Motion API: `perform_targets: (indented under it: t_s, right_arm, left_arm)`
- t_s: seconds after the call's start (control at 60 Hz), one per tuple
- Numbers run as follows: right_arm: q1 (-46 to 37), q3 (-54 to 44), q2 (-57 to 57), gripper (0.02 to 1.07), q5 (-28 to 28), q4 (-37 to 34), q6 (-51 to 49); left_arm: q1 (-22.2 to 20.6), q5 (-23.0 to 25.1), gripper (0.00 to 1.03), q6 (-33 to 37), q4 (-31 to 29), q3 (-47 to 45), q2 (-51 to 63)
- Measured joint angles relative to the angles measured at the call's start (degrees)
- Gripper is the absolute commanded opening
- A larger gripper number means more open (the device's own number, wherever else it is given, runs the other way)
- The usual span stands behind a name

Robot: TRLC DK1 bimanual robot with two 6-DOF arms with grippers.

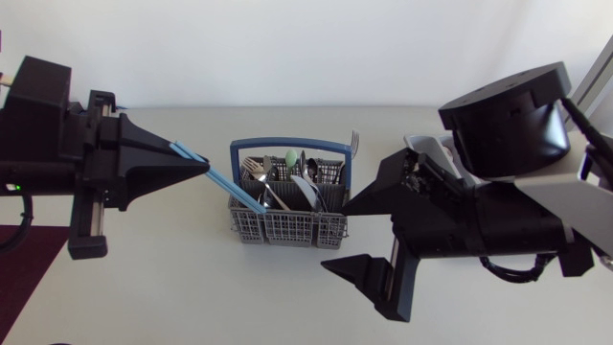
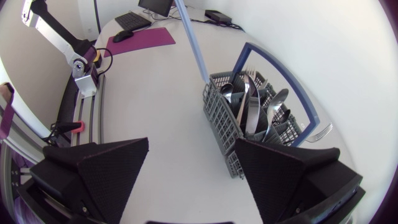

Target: Sort the cutlery from the basket into the organizer compartments.

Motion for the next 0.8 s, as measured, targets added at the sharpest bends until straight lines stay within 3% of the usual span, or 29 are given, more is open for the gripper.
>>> perform_targets:
  t_s: [0.417,0.683,0.8]
  right_arm:
    - [2.5,2.7,8.5,0.96,-4.9,0.5,-0.9]
    - [4.9,5.5,13.2,0.92,-7.5,1.3,-1.2]
    - [5.1,6.1,14.0,0.86,-7.7,1.2,-1.8]
  left_arm:
    - [-7.3,4.3,0.03,-0.3,1.7,-4.6,1.8]
    - [-8.2,7.0,0.03,-0.5,3.0,-4.9,3.9]
    - [-8.2,7.9,0.03,-0.5,3.1,-4.9,4.5]
